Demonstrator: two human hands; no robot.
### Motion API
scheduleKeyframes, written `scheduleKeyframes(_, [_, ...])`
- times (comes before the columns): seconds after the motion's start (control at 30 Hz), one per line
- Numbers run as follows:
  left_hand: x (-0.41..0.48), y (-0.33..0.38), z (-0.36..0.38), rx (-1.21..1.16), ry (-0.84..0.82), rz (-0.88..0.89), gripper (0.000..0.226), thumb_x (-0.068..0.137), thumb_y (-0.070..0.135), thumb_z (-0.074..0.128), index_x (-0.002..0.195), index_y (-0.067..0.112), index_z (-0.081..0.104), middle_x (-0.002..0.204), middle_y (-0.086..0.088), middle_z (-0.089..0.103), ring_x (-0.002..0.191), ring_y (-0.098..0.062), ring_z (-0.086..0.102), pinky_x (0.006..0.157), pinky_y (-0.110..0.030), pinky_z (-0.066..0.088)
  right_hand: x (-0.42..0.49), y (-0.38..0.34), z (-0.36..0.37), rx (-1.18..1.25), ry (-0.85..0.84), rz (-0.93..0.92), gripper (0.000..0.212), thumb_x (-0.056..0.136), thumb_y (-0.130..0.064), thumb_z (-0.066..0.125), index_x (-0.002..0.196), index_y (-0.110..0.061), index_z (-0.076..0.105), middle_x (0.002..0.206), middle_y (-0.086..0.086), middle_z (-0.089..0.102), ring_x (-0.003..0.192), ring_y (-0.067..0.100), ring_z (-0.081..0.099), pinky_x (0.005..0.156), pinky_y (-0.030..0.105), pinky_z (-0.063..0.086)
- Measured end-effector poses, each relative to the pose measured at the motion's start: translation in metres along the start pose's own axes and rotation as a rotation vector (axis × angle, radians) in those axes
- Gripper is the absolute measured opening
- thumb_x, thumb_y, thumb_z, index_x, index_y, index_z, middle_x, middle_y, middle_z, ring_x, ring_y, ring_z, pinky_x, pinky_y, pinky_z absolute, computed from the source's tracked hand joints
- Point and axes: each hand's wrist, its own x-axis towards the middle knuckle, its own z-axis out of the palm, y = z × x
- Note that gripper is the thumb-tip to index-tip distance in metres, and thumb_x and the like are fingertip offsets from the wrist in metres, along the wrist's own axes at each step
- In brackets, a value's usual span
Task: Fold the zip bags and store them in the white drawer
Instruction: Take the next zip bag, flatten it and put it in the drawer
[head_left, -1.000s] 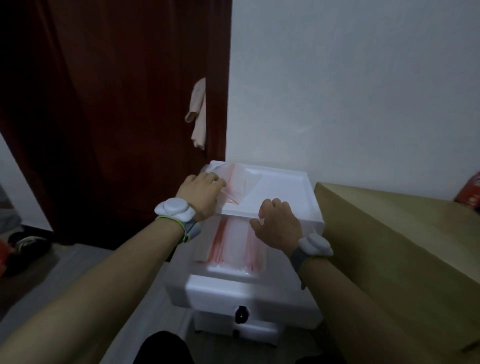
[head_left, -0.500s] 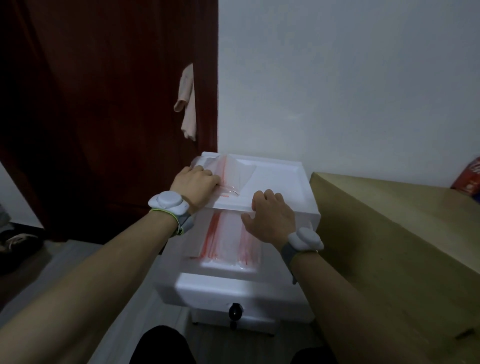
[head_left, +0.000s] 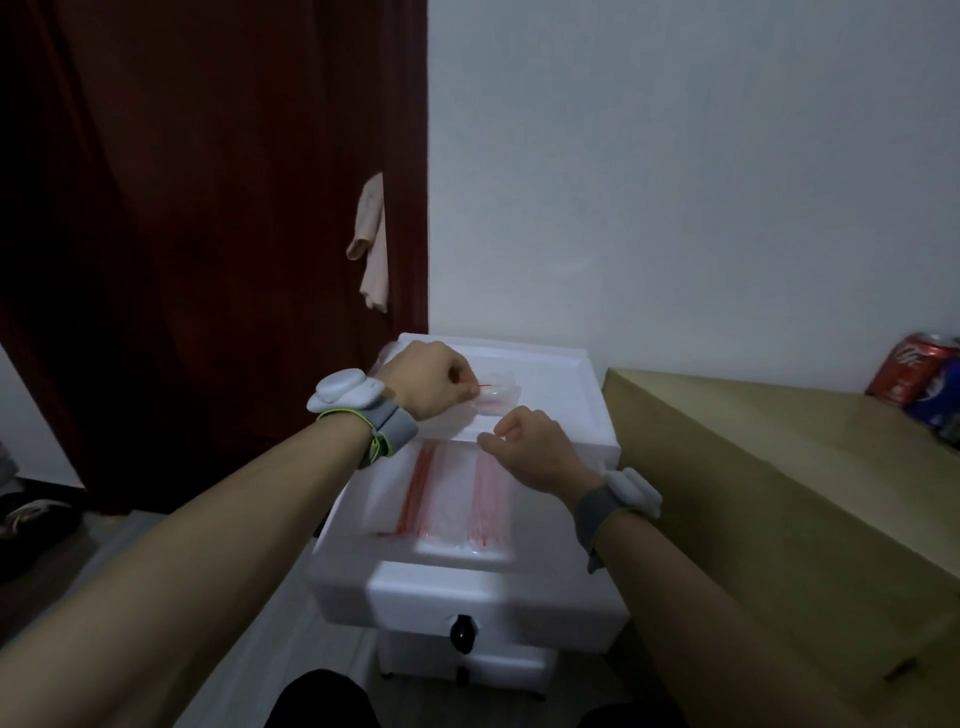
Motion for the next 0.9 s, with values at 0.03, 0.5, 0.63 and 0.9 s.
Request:
scheduleKeyframes(0.03, [0.0, 0.005, -0.004, -0.077, -0.01, -0.014, 0.011, 0.084, 0.034, 0.07, 0.083, 0.027, 0.077, 0.08, 0.011, 0.074, 0.075, -0.004, 0.067, 0.083, -0.03, 0.055, -0.002, 0.0, -0.002, 0.094, 0.0, 0.032, 0.028, 0.089, -0.043, 0.062, 0.1, -0.018, 0.058, 0.106, 0.002, 0.06, 0.102, 0.023, 0.057, 0.09, 0.036, 0.047])
scheduleKeyframes(0.5, [-0.011, 0.088, -0.056, -0.791, -0.21, -0.11, 0.017, 0.084, -0.007, 0.068, 0.098, 0.003, 0.073, 0.073, -0.007, 0.069, 0.053, -0.012, 0.058, 0.056, -0.019, 0.055, -0.043, -0.03, -0.088, 0.655, 0.192, 0.094, 0.018, 0.091, -0.033, 0.06, 0.099, -0.017, 0.06, 0.09, -0.002, 0.073, 0.068, 0.013, 0.068, 0.066, 0.033, 0.05])
scheduleKeyframes(0.63, [-0.023, 0.098, -0.061, -0.886, -0.214, -0.13, 0.016, 0.084, -0.004, 0.07, 0.098, 0.002, 0.072, 0.071, -0.004, 0.071, 0.051, -0.01, 0.063, 0.055, -0.017, 0.053, -0.055, -0.032, -0.104, 0.688, 0.169, 0.075, 0.019, 0.091, -0.031, 0.061, 0.103, -0.017, 0.066, 0.088, -0.003, 0.076, 0.069, 0.013, 0.07, 0.067, 0.03, 0.051])
scheduleKeyframes(0.9, [-0.048, 0.089, -0.005, -0.98, -0.158, -0.313, 0.01, 0.08, -0.005, 0.071, 0.087, 0.002, 0.074, 0.072, -0.009, 0.07, 0.051, -0.017, 0.061, 0.047, -0.019, 0.05, -0.083, -0.009, -0.095, 0.7, -0.025, 0.132, 0.019, 0.092, -0.024, 0.063, 0.105, -0.013, 0.072, 0.096, -0.001, 0.078, 0.088, 0.024, 0.075, 0.075, 0.032, 0.053])
